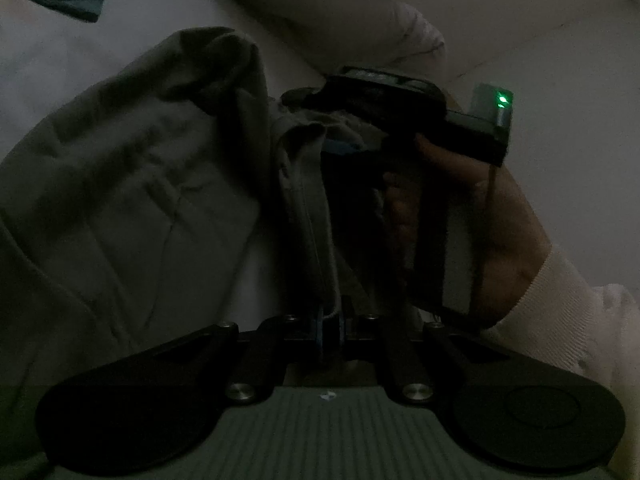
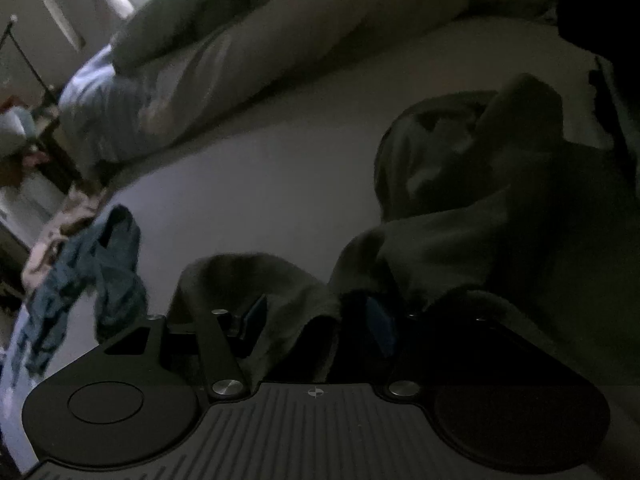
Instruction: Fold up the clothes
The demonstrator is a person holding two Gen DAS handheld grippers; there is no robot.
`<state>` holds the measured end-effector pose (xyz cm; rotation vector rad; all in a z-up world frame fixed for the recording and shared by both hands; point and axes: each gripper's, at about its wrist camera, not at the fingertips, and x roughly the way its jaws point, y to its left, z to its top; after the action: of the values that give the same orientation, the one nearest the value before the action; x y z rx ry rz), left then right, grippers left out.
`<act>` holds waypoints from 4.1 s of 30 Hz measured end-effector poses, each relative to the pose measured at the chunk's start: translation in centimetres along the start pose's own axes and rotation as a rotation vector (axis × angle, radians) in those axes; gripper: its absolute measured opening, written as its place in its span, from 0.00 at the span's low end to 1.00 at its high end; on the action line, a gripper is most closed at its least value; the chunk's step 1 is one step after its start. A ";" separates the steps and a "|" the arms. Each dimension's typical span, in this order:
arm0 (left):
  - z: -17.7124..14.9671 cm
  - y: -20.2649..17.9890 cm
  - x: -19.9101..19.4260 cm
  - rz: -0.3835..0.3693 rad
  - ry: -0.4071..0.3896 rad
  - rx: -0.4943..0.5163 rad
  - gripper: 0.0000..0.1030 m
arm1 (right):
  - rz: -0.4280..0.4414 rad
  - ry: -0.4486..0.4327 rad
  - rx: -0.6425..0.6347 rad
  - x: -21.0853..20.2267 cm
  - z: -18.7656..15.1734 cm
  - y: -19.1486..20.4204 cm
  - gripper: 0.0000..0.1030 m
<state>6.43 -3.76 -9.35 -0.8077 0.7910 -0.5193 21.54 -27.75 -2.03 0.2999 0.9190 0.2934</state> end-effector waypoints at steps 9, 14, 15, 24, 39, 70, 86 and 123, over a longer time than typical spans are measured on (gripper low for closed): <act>0.6 -1.7 -2.0 -0.070 -0.032 0.023 0.09 | 0.124 -0.119 -0.041 -3.8 0.2 2.1 0.07; 1.3 -4.7 -5.4 -0.165 -0.099 0.085 0.09 | 0.270 -0.313 0.057 -10.4 0.6 3.7 0.06; 1.5 -5.2 -6.2 -0.180 -0.115 0.099 0.09 | 0.290 -0.347 0.067 -11.7 0.7 4.2 0.06; 5.9 -14.9 -17.7 -0.166 -0.356 0.320 0.09 | 0.418 -0.624 0.079 -26.3 3.1 7.6 0.06; 11.2 -34.8 -35.3 -0.084 -0.672 0.729 0.09 | 0.650 -0.980 -0.038 -50.8 1.1 12.8 0.06; 18.4 -29.6 -25.4 0.268 -0.573 0.635 0.08 | 0.275 -0.923 -0.208 -49.2 11.4 18.6 0.07; 34.9 -14.0 -3.6 0.537 -0.411 0.473 0.09 | 0.123 -0.620 -0.062 -15.1 26.9 13.5 0.07; 35.9 7.7 0.3 0.631 -0.341 0.413 0.27 | -0.070 -0.526 -0.089 13.0 23.2 8.7 0.68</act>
<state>35.73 16.22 0.21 -0.2236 0.5515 0.0306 46.77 -17.84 4.97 0.2448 0.3953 0.1766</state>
